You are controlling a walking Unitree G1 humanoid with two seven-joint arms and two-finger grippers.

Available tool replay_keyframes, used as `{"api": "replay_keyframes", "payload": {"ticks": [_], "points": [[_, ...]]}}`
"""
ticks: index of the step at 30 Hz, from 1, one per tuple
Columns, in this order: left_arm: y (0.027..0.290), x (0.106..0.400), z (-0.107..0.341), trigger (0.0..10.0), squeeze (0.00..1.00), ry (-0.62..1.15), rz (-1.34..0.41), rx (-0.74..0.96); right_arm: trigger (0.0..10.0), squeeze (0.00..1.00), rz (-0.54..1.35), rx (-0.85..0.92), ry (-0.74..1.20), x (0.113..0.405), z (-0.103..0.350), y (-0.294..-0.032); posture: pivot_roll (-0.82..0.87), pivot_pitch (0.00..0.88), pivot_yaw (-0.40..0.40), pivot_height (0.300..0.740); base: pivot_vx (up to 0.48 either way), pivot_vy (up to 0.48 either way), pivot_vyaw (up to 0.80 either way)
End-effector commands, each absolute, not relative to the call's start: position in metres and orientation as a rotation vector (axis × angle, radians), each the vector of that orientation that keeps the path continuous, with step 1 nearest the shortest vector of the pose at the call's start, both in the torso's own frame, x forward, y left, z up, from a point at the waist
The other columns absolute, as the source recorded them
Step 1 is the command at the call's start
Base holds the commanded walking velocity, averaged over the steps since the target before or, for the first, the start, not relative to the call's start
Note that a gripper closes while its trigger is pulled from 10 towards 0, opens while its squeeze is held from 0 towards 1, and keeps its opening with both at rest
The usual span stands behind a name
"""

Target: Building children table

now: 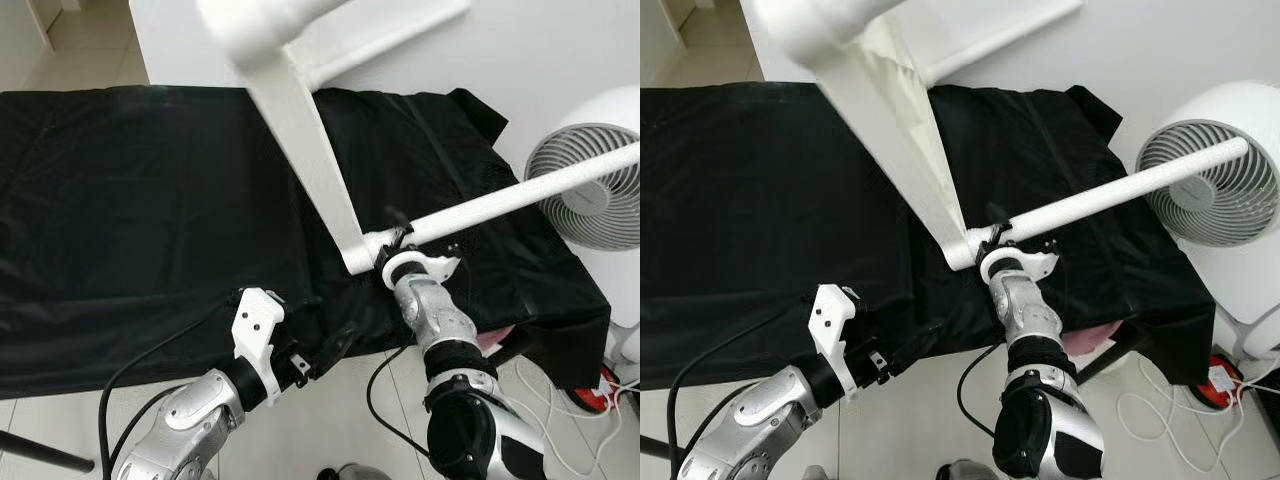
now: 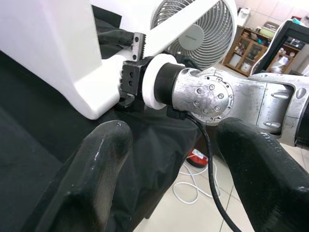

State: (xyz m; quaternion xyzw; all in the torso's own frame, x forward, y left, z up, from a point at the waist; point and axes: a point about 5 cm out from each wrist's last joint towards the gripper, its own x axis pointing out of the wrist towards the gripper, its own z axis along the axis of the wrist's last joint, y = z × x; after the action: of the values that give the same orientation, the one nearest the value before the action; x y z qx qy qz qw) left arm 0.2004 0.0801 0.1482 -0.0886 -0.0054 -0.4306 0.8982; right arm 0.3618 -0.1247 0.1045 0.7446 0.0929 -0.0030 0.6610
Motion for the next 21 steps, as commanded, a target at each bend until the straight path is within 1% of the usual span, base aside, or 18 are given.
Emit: {"api": "replay_keyframes", "payload": {"ticks": [1,8,9,10,12,13,14,15,16,17,18,19,20,21], "points": [[0.078,0.198,0.152,10.0,0.0,-0.022,-0.894,-0.195,10.0,0.0,-0.093,1.699,0.414,0.342,0.063,-0.106,-0.02,0.115,-0.017,0.74,0.0,0.0,0.0],[0.077,0.198,0.152,10.0,0.0,-0.021,-0.894,-0.196,10.0,0.0,-0.024,1.616,0.454,0.344,0.065,-0.1,-0.02,0.115,-0.017,0.74,0.0,0.0,0.0],[0.078,0.198,0.152,10.0,0.0,-0.021,-0.893,-0.197,10.0,0.0,-0.032,1.656,0.442,0.345,0.066,-0.101,-0.02,0.11,-0.016,0.74,0.0,0.0,0.0],[0.078,0.198,0.152,10.0,0.0,-0.021,-0.893,-0.197,10.0,0.0,-0.032,1.656,0.442,0.345,0.066,-0.101,-0.02,0.11,-0.016,0.74,0.0,0.0,0.0],[0.078,0.198,0.151,10.0,0.0,-0.018,-0.893,-0.201,10.0,0.0,-0.06,1.757,0.416,0.346,0.067,-0.105,-0.02,0.11,-0.016,0.74,0.0,0.0,0.0],[0.078,0.198,0.151,10.0,0.0,-0.017,-0.893,-0.202,10.0,0.0,-0.069,1.823,0.365,0.346,0.068,-0.112,-0.02,0.11,-0.016,0.74,0.0,0.0,0.0],[0.078,0.198,0.151,10.0,0.0,-0.017,-0.893,-0.202,10.0,0.0,-0.069,1.823,0.365,0.346,0.068,-0.112,-0.02,0.11,-0.016,0.74,0.0,0.0,0.0],[0.078,0.197,0.151,10.0,0.0,-0.016,-0.893,-0.203,10.0,0.0,-0.023,1.856,0.273,0.347,0.075,-0.119,-0.01,0.108,-0.016,0.74,0.0,0.0,0.0],[0.078,0.197,0.151,10.0,0.0,-0.016,-0.893,-0.203,10.0,0.0,-0.023,1.856,0.273,0.347,0.075,-0.119,-0.01,0.108,-0.016,0.74,0.0,0.0,0.0],[0.078,0.197,0.151,10.0,0.0,-0.016,-0.893,-0.203,10.0,0.0,0.066,1.869,0.179,0.348,0.085,-0.125,-0.01,0.108,-0.012,0.74,0.0,0.0,0.0],[0.078,0.197,0.151,10.0,0.0,-0.016,-0.893,-0.203,10.0,0.0,0.066,1.869,0.179,0.348,0.085,-0.125,-0.01,0.108,-0.012,0.74,0.0,0.0,0.0],[0.079,0.197,0.151,10.0,0.0,-0.014,-0.892,-0.203,10.0,0.0,0.169,1.836,0.066,0.347,0.1,-0.132,-0.01,0.109,-0.009,0.74,0.0,0.0,0.0],[0.079,0.197,0.151,10.0,0.0,-0.014,-0.892,-0.203,10.0,0.0,0.169,1.836,0.066,0.347,0.1,-0.132,-0.01,0.109,-0.009,0.74,0.0,0.0,0.0],[0.079,0.197,0.151,10.0,0.0,-0.013,-0.892,-0.203,10.0,0.0,0.222,1.819,-0.009,0.345,0.109,-0.14,-0.01,0.109,-0.009,0.74,0.0,0.0,0.0]]}}
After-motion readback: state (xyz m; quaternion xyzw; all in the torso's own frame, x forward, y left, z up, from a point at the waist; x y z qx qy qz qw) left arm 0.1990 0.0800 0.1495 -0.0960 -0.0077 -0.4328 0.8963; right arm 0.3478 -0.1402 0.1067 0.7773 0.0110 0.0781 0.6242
